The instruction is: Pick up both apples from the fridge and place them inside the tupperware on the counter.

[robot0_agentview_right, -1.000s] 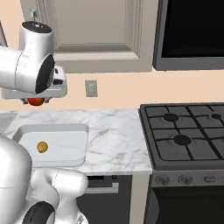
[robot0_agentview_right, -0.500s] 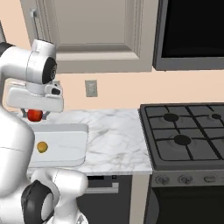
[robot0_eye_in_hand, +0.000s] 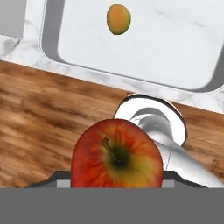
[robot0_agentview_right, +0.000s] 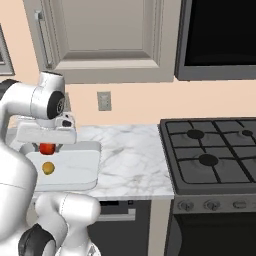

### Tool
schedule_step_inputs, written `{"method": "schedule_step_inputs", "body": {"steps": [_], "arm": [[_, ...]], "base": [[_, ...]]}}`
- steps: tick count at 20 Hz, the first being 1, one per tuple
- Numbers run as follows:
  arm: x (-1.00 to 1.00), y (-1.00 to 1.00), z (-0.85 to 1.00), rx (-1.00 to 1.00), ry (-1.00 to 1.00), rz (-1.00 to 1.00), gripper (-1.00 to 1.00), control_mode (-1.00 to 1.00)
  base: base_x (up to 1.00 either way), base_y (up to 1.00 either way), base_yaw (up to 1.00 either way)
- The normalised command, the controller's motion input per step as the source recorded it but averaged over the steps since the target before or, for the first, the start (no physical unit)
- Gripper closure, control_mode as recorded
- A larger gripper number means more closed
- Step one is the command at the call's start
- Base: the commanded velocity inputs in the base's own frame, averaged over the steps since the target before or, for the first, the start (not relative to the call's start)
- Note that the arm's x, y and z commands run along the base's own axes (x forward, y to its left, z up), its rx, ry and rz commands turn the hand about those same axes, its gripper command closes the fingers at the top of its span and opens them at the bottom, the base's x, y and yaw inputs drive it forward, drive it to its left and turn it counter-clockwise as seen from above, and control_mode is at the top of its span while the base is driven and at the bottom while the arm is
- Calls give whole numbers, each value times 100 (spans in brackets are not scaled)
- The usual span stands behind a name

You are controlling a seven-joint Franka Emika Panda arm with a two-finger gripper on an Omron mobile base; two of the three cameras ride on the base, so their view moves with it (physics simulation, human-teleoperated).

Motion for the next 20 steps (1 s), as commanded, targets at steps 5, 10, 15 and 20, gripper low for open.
{"method": "schedule_step_inputs", "body": {"steps": [5,10,15,20], "arm": [[29,0,-57,-12,-34,-11,100,-100],[49,0,-46,-6,-3,-16,100,-100],[67,0,-36,-2,7,-15,100,-100],[62,2,-40,-6,6,-8,100,-100]], "base": [[0,0,0],[0,0,0],[0,0,0],[0,0,0]]}}
